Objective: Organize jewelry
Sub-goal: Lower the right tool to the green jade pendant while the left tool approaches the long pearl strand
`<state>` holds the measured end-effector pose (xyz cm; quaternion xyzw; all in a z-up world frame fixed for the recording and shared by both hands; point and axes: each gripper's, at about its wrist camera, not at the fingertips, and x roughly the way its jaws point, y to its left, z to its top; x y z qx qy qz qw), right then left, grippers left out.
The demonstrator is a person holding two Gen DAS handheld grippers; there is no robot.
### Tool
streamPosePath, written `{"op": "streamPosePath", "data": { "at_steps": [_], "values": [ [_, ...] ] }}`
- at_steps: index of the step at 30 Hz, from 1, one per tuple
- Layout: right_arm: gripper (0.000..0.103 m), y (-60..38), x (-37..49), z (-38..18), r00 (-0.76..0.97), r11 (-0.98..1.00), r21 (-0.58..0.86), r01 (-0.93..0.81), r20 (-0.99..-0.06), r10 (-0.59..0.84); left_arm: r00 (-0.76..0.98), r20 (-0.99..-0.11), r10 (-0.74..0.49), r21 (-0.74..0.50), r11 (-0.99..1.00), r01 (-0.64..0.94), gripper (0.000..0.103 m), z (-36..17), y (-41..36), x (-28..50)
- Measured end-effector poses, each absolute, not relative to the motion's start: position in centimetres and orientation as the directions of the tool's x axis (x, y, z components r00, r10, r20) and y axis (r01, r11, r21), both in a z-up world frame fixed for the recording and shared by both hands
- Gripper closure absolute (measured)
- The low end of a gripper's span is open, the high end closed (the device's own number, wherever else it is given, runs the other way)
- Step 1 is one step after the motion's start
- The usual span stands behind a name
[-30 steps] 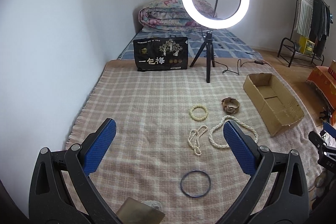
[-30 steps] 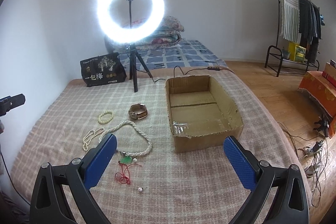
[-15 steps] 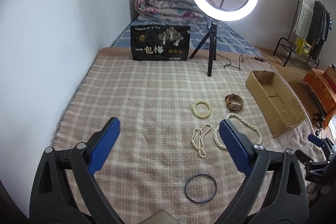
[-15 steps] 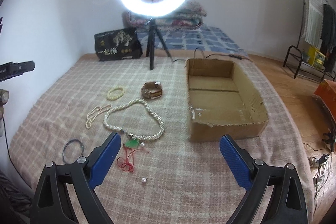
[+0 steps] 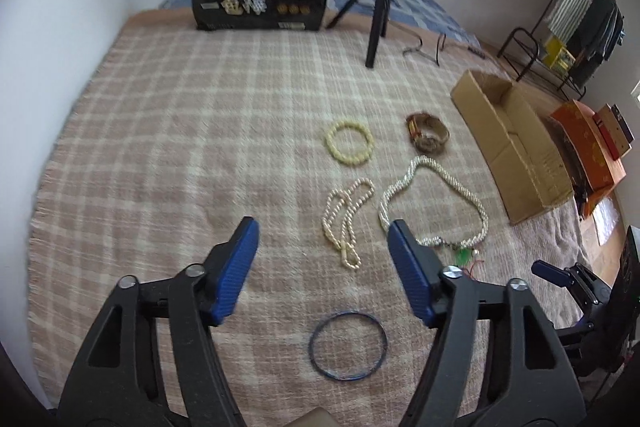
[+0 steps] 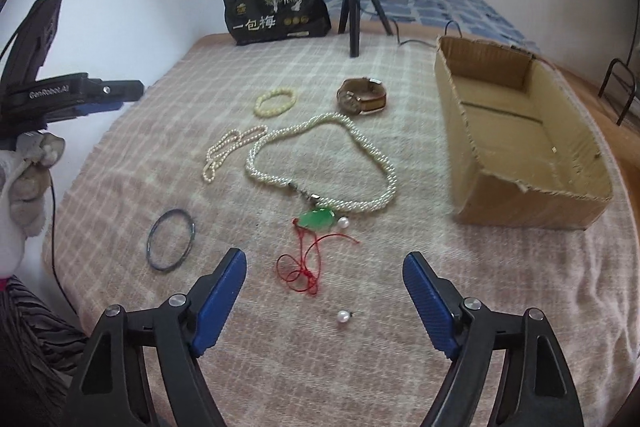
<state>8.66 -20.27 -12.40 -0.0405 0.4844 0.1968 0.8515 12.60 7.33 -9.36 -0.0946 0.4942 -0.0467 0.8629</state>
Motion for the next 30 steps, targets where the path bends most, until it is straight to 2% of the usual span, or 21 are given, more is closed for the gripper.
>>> {"op": "streamPosePath", "data": {
  "at_steps": [6,9,14,22,27,30],
  "values": [
    [0.032,-20.7,10.0,-14.5,0.375,0.923,0.191,-0.334,-0.871,0.316,0.418,-0.884,-0.21,-0.24,0.971,-0.018,0.042,-12.1,6.3,13.9],
    [0.043,-21.0,10.8,-15.6,0.33,0.918,0.25,-0.307,-0.877,0.349,0.395,-0.894,-0.212,-0.239,0.971,-0.019,0.046,-12.8,6.0,14.4],
    [0.05,-20.6,12.0,-17.2,0.277,0.905,0.319,-0.281,-0.876,0.395,0.374,-0.898,-0.229,-0.262,0.964,-0.038,0.046,-13.6,6.2,15.3],
    [0.052,-19.7,13.4,-17.7,0.257,0.891,0.382,-0.245,-0.861,0.44,0.348,-0.906,-0.241,-0.278,0.959,-0.06,0.046,-14.6,7.0,15.9],
    [0.055,-18.9,14.2,-18.0,0.265,0.902,0.364,-0.232,-0.869,0.419,0.325,-0.909,-0.261,-0.294,0.954,-0.056,0.052,-15.4,6.9,16.0],
    [0.056,-18.7,14.5,-18.1,0.276,0.91,0.349,-0.222,-0.873,0.402,0.311,-0.911,-0.271,-0.303,0.951,-0.06,0.052,-15.9,6.9,16.2]
  ]
}}
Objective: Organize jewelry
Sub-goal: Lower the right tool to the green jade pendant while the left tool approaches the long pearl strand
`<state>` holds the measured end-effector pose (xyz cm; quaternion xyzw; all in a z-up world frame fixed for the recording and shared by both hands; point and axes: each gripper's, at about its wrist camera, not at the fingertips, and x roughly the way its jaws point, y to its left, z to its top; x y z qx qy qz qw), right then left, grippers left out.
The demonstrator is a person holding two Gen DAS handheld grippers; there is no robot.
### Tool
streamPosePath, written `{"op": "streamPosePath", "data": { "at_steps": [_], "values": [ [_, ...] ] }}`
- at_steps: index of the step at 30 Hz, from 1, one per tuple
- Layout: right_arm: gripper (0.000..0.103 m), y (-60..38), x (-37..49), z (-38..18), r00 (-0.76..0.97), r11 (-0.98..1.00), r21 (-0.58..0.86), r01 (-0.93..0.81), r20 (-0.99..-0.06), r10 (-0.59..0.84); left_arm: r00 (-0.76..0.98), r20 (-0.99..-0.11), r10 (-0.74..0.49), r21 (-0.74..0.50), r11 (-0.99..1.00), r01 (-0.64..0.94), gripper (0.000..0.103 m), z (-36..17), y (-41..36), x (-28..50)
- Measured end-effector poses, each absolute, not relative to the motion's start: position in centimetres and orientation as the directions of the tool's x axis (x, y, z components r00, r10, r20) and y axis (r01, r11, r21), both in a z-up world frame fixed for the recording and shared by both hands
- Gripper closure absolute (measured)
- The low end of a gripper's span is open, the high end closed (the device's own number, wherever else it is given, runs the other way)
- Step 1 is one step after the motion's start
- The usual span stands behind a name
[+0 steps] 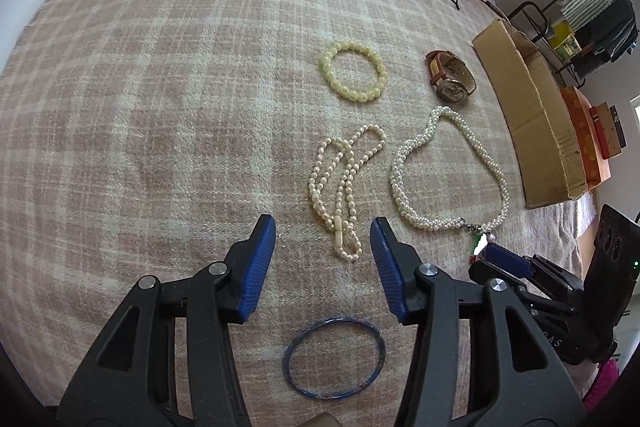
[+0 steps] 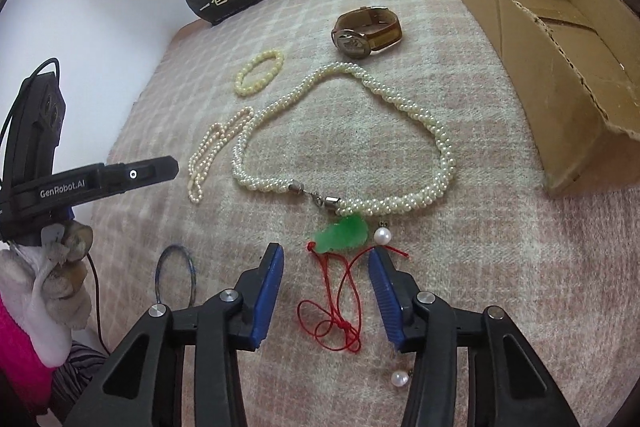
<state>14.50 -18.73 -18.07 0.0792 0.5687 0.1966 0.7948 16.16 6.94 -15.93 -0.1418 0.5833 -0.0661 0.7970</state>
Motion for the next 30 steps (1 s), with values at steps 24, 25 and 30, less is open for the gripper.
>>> {"op": "streamPosePath", "data": {
  "at_steps": [24,25,30],
  "values": [
    [0.056,-15.6,14.9,-18.4,0.346,0.938,0.12,-0.326,-0.908,0.237,0.318,-0.938,-0.138,-0.148,0.989,-0.01,0.052,-16.9,3.8,17.9],
    [0.056,-15.6,14.9,-18.4,0.346,0.938,0.12,-0.325,-0.908,0.236,0.313,-0.941,-0.126,-0.132,0.991,0.002,0.052,-16.9,3.7,17.9],
    [0.056,-15.3,14.8,-18.4,0.35,0.937,0.097,-0.336,-0.91,0.22,0.296,-0.949,-0.105,-0.106,0.994,0.012,0.052,-17.9,3.3,18.4]
  ]
}}
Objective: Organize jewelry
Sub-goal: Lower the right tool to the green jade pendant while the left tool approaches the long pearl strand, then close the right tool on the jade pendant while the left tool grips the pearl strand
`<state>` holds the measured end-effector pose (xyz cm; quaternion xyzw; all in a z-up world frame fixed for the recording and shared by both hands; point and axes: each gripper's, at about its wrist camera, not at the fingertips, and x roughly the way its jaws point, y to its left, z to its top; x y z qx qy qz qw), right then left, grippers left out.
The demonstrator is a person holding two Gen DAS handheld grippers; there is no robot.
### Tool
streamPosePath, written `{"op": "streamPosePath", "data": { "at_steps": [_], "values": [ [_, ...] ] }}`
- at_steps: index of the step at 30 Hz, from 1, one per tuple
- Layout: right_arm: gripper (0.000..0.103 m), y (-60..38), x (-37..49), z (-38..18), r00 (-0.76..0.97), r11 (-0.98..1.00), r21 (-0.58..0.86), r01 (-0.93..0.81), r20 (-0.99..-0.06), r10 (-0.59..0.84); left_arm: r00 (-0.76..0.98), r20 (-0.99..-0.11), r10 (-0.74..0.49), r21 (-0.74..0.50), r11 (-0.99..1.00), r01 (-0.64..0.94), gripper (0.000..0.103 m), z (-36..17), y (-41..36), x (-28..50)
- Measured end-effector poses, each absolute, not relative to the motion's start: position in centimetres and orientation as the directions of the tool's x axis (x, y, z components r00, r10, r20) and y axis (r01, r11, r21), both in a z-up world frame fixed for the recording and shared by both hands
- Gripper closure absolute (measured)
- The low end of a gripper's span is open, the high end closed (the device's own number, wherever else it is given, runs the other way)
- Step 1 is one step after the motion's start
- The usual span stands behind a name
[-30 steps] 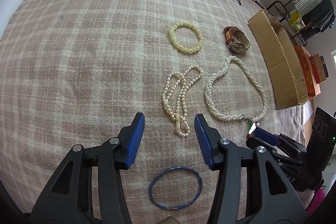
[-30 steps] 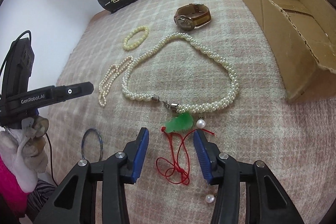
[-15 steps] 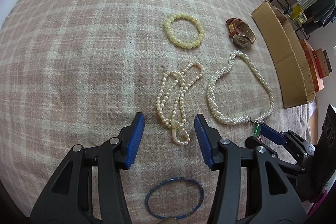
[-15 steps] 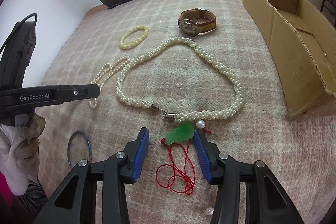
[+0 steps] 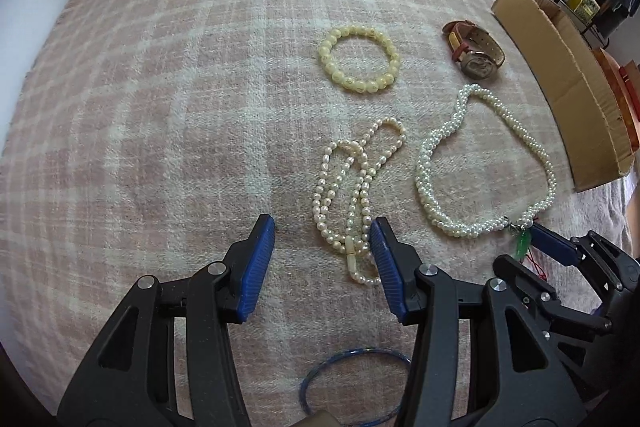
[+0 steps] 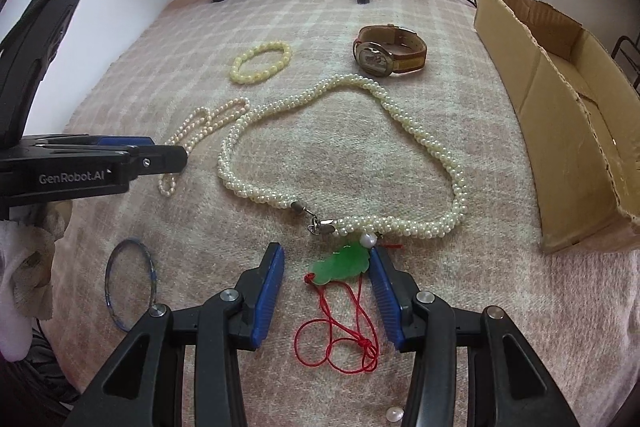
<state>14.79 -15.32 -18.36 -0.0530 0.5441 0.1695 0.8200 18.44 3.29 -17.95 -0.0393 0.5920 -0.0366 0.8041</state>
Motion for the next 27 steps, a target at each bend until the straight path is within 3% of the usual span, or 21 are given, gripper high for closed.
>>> {"op": "streamPosePath", "data": {
  "at_steps": [4,9,11,15,18,21,27],
  "values": [
    [0.055,-15.0,14.9,-18.4,0.352,0.938,0.095,-0.334,-0.911,0.217,0.291,-0.951,-0.102,-0.096,0.995,0.035,0.038,-18.3,2.6,19.0],
    [0.055,-14.9,14.9,-18.4,0.353,0.935,0.082,-0.345,-0.912,0.21,0.305,-0.951,-0.046,-0.031,0.998,0.055,0.038,-18.9,1.4,20.1],
    [0.057,-15.1,14.9,-18.3,0.354,0.934,0.082,-0.347,-0.911,0.212,0.311,-0.949,-0.048,-0.035,0.998,0.046,0.047,-18.8,1.6,20.4],
    [0.063,-15.4,14.7,-18.3,0.363,0.933,0.078,-0.351,-0.907,0.213,0.322,-0.946,-0.049,-0.043,0.999,0.028,0.08,-18.6,2.2,21.1],
    [0.069,-15.7,14.8,-18.2,0.362,0.935,0.085,-0.344,-0.907,0.216,0.322,-0.945,-0.056,-0.056,0.998,0.009,0.091,-18.7,2.8,21.7],
    [0.071,-16.1,14.7,-18.1,0.358,0.935,0.102,-0.341,-0.905,0.229,0.325,-0.944,-0.064,-0.066,0.998,0.004,0.097,-18.6,3.1,21.5],
    [0.071,-16.6,14.0,-17.9,0.356,0.932,0.115,-0.343,-0.903,0.243,0.333,-0.94,-0.08,-0.088,0.996,-0.008,0.097,-17.6,4.0,20.0]
  ]
}}
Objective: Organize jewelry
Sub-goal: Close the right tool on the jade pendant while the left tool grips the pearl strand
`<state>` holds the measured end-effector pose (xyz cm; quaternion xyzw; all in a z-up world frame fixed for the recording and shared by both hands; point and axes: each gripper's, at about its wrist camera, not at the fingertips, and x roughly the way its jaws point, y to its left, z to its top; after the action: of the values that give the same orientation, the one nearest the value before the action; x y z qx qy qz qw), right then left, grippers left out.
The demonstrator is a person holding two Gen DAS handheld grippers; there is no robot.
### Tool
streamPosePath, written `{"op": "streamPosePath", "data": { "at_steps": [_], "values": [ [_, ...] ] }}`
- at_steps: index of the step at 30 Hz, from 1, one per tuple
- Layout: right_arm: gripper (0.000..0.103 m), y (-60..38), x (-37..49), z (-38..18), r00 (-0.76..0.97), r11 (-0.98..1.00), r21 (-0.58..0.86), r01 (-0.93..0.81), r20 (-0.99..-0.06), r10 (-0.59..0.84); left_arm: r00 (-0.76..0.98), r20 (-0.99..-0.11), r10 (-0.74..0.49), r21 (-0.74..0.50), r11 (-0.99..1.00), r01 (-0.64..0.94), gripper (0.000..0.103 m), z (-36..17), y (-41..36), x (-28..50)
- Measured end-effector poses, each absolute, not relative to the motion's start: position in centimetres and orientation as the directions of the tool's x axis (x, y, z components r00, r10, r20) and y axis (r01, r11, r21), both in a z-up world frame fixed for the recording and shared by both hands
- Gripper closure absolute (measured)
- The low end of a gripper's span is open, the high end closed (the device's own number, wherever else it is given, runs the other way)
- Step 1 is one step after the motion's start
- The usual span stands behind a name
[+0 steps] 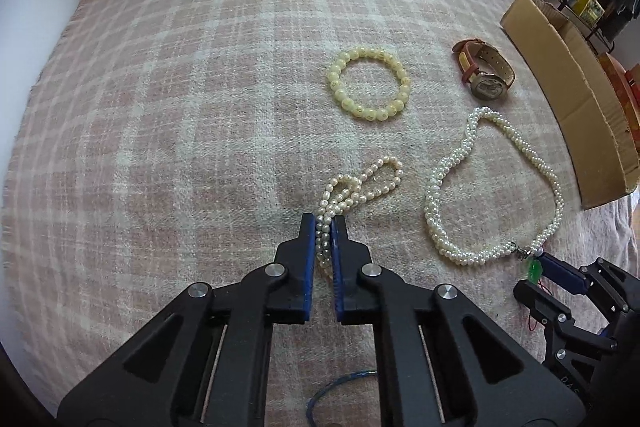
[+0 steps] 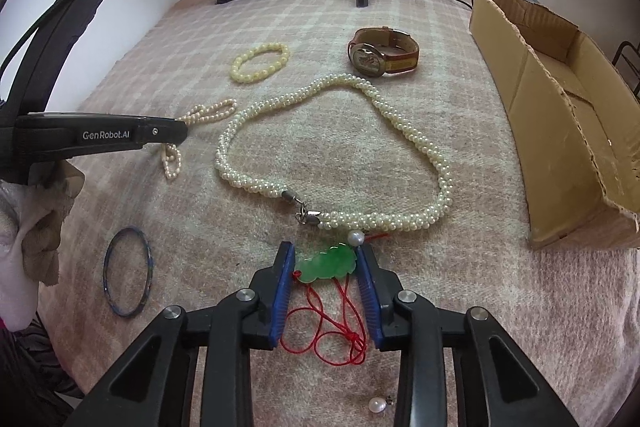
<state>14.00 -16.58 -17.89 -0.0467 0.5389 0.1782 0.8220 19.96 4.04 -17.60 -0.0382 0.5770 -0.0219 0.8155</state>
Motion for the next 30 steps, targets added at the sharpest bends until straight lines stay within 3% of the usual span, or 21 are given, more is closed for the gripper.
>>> {"op": "streamPosePath", "data": {
  "at_steps": [10,30],
  "values": [
    [0.071,-17.6,12.7,-17.0,0.354,0.929,0.14,-0.341,-0.897,0.265,0.405,-0.908,-0.102,-0.123,0.992,-0.026,0.098,-14.0,5.4,18.3],
    [0.071,-18.8,11.8,-10.6,0.514,0.928,0.087,-0.363,-0.811,0.277,0.56,-0.817,-0.134,-0.178,0.984,-0.024,0.098,-6.8,5.5,17.9]
  ]
}}
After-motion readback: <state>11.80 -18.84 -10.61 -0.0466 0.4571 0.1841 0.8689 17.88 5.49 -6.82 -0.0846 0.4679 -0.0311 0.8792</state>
